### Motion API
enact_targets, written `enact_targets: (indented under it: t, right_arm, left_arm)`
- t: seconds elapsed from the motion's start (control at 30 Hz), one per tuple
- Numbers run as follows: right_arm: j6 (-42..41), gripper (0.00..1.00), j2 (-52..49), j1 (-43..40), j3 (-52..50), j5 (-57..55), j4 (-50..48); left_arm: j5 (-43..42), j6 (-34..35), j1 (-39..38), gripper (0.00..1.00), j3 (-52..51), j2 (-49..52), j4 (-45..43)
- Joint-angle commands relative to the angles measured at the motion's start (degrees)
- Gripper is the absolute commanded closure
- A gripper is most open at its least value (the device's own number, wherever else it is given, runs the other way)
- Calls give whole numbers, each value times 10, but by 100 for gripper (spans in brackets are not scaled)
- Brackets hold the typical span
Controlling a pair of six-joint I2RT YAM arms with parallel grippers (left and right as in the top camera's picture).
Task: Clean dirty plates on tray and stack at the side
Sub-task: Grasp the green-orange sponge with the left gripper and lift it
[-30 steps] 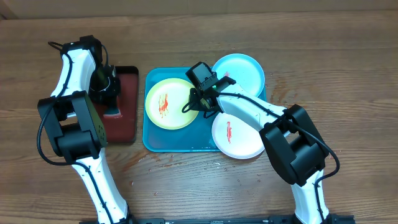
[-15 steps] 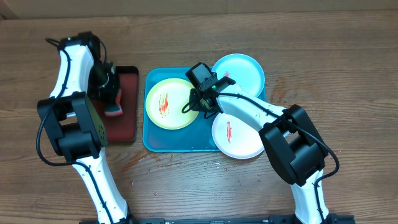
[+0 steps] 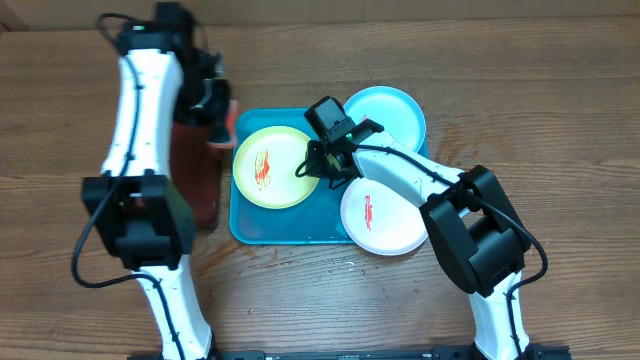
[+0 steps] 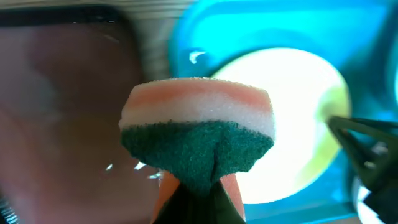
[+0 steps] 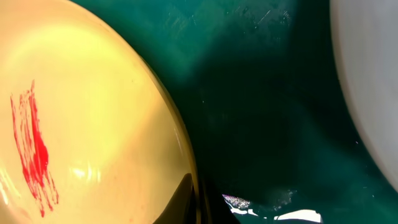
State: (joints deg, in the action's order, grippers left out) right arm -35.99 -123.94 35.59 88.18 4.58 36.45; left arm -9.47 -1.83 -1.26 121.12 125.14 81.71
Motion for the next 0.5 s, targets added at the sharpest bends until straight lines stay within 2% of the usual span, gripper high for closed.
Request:
enact_targets:
  t: [0.0, 0.13, 0.47]
  right_arm:
    - [3, 96, -15, -5, 2, 7, 12]
    - [3, 96, -15, -7, 2, 12, 16]
    - [3, 96, -15, -9, 2, 16, 18]
  left_arm:
    - [-14, 12, -32, 96, -15, -7, -6]
    - [27, 40, -59, 95, -38, -7, -32]
    - [24, 68, -81, 96, -172, -7, -129]
